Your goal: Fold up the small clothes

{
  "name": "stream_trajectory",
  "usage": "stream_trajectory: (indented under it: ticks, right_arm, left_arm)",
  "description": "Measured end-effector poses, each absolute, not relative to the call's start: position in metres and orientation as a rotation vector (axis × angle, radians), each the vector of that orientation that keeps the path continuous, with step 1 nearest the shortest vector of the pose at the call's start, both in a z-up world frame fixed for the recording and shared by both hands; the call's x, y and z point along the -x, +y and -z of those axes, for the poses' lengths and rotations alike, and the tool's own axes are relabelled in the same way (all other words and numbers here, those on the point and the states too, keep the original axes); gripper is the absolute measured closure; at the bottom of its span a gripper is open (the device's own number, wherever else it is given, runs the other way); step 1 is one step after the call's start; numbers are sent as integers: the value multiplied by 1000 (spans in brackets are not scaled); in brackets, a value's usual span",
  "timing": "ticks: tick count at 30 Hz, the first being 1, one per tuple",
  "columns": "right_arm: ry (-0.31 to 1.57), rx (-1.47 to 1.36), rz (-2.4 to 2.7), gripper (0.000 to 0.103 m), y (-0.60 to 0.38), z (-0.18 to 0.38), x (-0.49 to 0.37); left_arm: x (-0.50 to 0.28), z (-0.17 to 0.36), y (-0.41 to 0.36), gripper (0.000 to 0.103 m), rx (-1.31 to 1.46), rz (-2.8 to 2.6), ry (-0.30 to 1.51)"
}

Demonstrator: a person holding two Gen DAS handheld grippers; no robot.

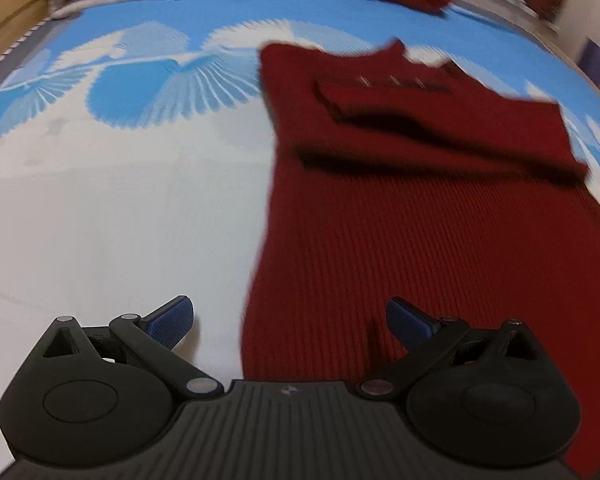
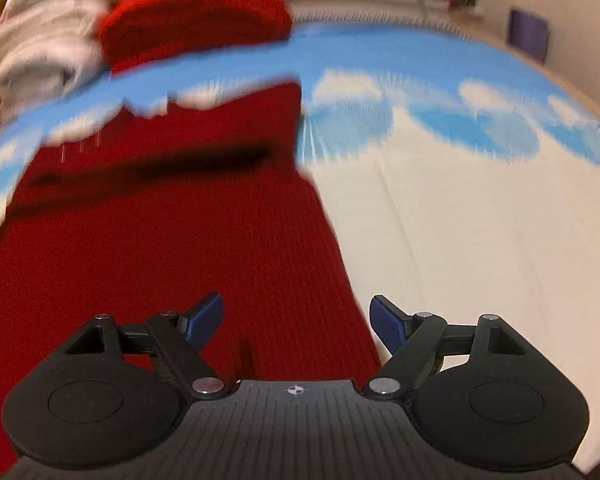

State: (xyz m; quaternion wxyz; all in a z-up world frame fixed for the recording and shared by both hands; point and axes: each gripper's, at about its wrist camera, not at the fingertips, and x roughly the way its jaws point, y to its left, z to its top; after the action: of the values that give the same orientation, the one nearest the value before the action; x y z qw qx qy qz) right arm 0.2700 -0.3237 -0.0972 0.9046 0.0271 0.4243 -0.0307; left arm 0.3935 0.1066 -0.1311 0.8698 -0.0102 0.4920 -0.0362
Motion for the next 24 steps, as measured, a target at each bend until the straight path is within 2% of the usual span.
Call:
stream_trajectory:
  ticks: [3, 8, 24]
  right_arm:
    - [913, -38, 52, 20, -341, 109, -252]
    - [1004, -184, 55, 20, -368, 124, -227]
    - [993, -171, -2, 14, -356, 123, -191]
  left_arm:
    - [-363, 137, 104, 0, -3, 96, 1041]
    - [-318, 148, 113, 0, 4, 106, 1062]
    - [-239, 158, 106, 0, 37, 54, 1025]
